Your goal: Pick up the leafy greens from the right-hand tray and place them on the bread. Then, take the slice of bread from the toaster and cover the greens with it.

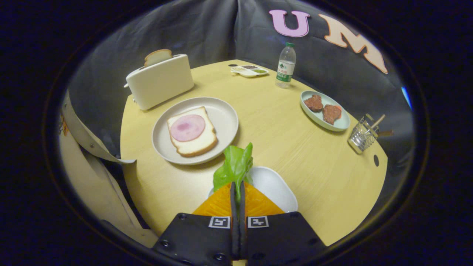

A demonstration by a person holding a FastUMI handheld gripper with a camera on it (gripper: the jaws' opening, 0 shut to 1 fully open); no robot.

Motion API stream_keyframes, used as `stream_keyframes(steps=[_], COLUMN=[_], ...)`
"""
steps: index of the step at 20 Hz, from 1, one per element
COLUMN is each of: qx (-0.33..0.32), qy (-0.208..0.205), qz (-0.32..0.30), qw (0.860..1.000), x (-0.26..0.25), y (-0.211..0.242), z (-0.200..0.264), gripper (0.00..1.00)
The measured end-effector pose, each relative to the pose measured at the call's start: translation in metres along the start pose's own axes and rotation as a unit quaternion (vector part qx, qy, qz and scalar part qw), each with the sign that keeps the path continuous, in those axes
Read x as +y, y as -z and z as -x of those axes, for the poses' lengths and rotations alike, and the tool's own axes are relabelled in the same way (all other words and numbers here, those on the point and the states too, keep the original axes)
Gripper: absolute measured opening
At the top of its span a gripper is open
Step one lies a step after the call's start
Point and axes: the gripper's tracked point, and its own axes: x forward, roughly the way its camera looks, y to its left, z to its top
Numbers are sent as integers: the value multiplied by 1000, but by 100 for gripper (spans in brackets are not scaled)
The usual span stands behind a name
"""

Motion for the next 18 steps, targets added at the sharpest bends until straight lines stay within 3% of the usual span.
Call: stream_keyframes(steps=[8, 18], qx=[-24, -31], qy=[10, -16], qz=[19, 37], qw=[999, 999], x=[30, 73], y=[-47, -91], z=[7, -18], gripper=[3, 4])
